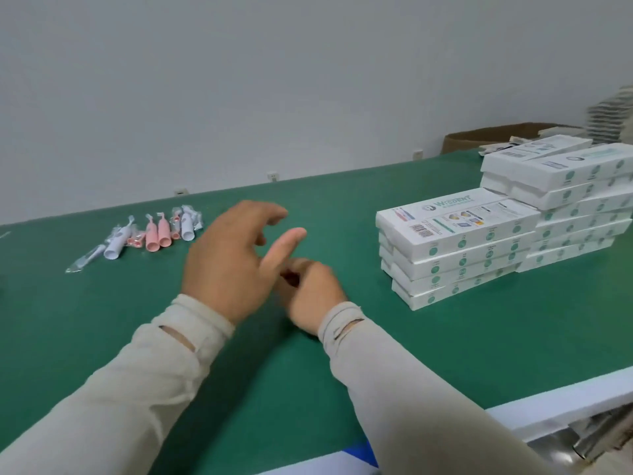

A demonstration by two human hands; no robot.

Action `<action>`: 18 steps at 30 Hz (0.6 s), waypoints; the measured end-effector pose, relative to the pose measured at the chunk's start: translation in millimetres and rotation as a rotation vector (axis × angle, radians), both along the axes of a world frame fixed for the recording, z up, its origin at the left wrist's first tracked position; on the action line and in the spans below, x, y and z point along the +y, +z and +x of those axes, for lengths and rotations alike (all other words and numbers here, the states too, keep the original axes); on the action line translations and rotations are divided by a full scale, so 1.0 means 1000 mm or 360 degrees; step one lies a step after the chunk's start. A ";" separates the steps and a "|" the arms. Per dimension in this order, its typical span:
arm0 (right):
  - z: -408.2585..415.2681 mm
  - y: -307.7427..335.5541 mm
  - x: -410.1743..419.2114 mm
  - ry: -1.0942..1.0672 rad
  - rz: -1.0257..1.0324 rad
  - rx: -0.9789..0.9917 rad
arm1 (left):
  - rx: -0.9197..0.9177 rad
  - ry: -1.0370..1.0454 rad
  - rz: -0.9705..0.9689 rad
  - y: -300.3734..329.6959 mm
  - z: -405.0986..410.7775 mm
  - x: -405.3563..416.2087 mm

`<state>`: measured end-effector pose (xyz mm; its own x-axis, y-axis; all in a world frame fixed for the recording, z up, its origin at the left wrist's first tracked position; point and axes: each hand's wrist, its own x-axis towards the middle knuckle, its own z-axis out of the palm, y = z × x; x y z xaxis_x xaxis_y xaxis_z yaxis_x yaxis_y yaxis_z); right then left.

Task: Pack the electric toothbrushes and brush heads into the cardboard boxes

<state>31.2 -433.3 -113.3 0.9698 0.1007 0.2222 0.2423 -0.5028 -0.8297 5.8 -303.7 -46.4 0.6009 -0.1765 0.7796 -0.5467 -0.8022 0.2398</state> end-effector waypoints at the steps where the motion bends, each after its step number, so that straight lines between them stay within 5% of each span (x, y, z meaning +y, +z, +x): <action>1: 0.000 0.000 0.005 0.0004 -0.0012 -0.0040 | 0.0107 0.0109 -0.0070 -0.009 -0.005 0.032; 9: -0.001 0.011 0.072 0.0284 -0.0477 -0.0017 | 0.0821 0.0911 -0.0107 -0.071 -0.068 0.225; 18: -0.016 -0.006 0.170 0.0368 -0.0244 -0.0221 | 0.0621 0.1633 0.0077 -0.031 -0.072 0.346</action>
